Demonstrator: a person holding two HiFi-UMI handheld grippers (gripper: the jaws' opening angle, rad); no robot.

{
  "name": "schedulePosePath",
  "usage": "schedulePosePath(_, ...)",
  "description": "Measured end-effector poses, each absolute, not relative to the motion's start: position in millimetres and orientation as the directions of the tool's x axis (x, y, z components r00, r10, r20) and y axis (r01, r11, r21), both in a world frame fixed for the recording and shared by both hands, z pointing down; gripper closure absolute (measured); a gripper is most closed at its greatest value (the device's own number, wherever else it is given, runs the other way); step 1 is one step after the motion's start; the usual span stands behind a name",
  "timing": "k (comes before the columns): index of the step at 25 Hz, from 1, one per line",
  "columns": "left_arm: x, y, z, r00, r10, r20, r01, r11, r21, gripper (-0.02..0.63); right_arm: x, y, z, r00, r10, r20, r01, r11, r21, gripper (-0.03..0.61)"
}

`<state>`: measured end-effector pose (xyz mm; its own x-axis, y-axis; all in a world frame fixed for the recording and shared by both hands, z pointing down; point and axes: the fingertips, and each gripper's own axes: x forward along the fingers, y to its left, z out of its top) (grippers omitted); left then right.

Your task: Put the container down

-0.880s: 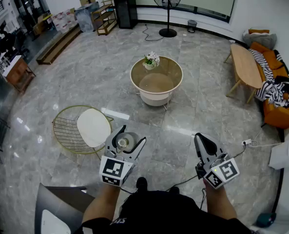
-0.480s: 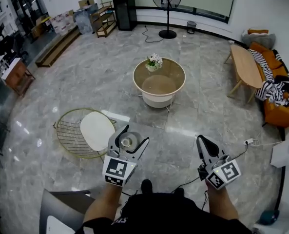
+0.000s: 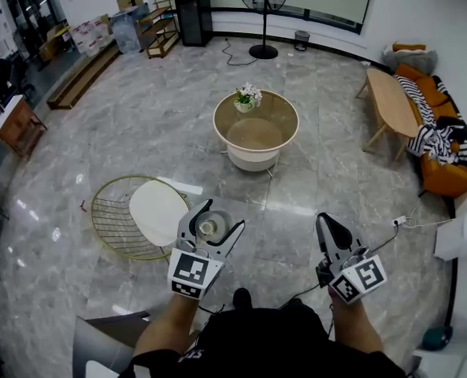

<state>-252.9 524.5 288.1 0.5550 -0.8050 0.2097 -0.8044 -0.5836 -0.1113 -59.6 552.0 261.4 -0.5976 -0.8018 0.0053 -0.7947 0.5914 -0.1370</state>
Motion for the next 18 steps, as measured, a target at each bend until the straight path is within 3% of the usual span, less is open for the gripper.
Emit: schedulePosePath(18, -303.2, 510.8, 300.4, 0.552, -0.800, 0.235, -0.808, -0.583, -0.085, 0.267, -108.5, 542.1, 262.8, -0.605, -0.796, 0.023, -0.789, 0.595, -0.155, 0.565)
